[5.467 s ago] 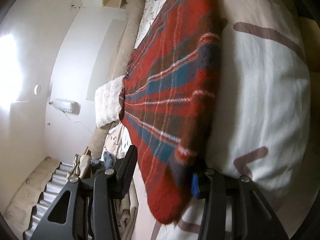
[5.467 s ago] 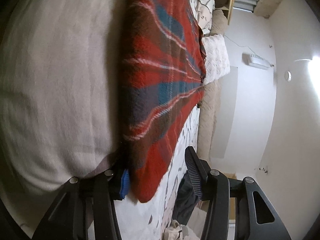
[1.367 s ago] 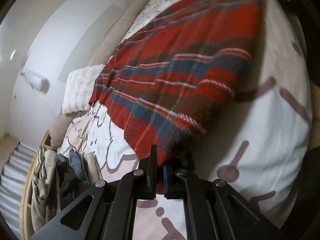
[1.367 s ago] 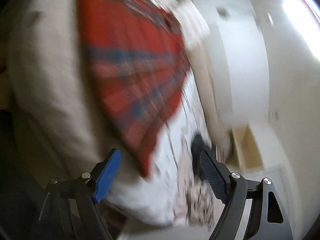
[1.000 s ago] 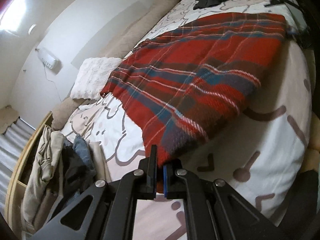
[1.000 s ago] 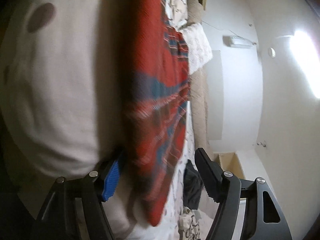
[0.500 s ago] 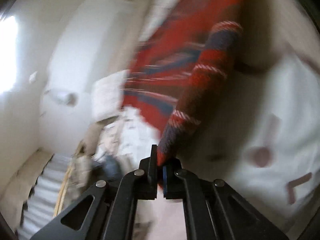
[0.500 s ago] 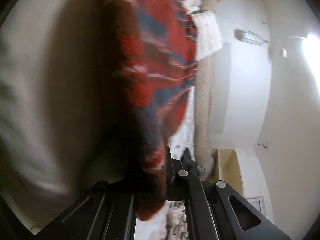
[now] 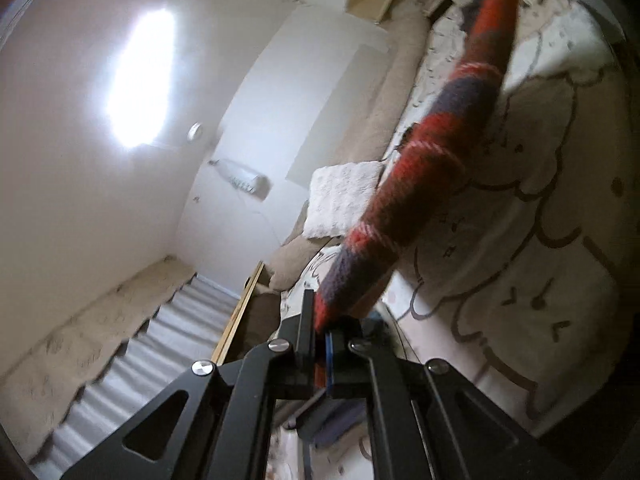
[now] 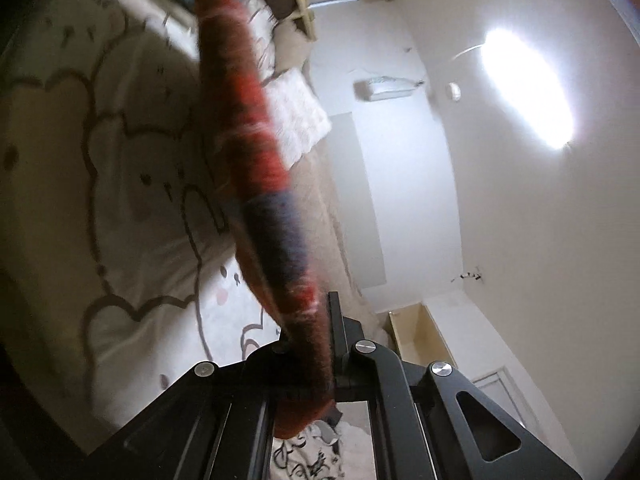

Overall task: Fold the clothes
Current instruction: 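Lift the held edge with both tools and fold it over onto the blanket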

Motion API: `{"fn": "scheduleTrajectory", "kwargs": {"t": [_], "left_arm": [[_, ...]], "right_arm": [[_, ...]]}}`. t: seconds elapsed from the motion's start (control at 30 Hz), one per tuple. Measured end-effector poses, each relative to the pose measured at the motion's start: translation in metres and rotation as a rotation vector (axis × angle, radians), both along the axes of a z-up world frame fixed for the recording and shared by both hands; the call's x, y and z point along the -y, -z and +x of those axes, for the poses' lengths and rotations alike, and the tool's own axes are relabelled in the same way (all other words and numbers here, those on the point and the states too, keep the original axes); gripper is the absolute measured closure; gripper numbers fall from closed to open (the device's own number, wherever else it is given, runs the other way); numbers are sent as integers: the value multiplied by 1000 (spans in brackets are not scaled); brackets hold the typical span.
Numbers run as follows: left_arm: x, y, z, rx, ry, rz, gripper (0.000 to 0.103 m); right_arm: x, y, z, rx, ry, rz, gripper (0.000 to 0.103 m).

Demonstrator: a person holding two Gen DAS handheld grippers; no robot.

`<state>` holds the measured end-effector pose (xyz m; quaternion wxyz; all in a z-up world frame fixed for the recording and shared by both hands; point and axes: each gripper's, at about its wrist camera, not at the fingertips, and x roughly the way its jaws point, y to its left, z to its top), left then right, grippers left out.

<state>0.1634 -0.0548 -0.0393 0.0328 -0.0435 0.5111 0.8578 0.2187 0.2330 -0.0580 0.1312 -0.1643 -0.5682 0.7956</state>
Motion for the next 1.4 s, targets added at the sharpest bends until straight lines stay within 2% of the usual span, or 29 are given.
{"fn": "scheduleTrajectory", "kwargs": {"t": [0.13, 0.27, 0.43, 0.63, 0.67, 0.8, 0.9, 1.0, 1.13, 1.23, 1.4], "left_arm": [[3, -12, 32, -38, -24, 73, 99], [9, -18, 57, -52, -30, 125, 99], [19, -22, 90, -112, -22, 143, 99], [28, -59, 134, -241, -11, 197, 99], [29, -65, 140, -265, -5, 201, 99], [32, -88, 162, -391, 22, 225, 99], [34, -99, 165, -407, 32, 249, 98], [34, -97, 149, -349, 22, 260, 97], [29, -84, 104, -238, -10, 274, 97], [19, -74, 54, -116, -6, 272, 97], [-2, -64, -57, 97, -24, 298, 97]], "right_arm": [[6, -21, 33, -50, 24, -155, 100], [13, -29, 57, -25, 36, -249, 100], [25, -40, 87, -28, 25, -268, 100], [26, -94, 136, -131, 26, -313, 100], [30, -100, 132, -153, 24, -311, 100], [33, -127, 156, -232, 26, -306, 100], [34, -144, 166, -271, 23, -338, 100], [33, -153, 168, -275, 21, -386, 100], [25, -139, 136, -183, 44, -434, 100], [16, -126, 85, -57, 64, -510, 100], [-15, -115, -44, 84, 101, -592, 100]]}}
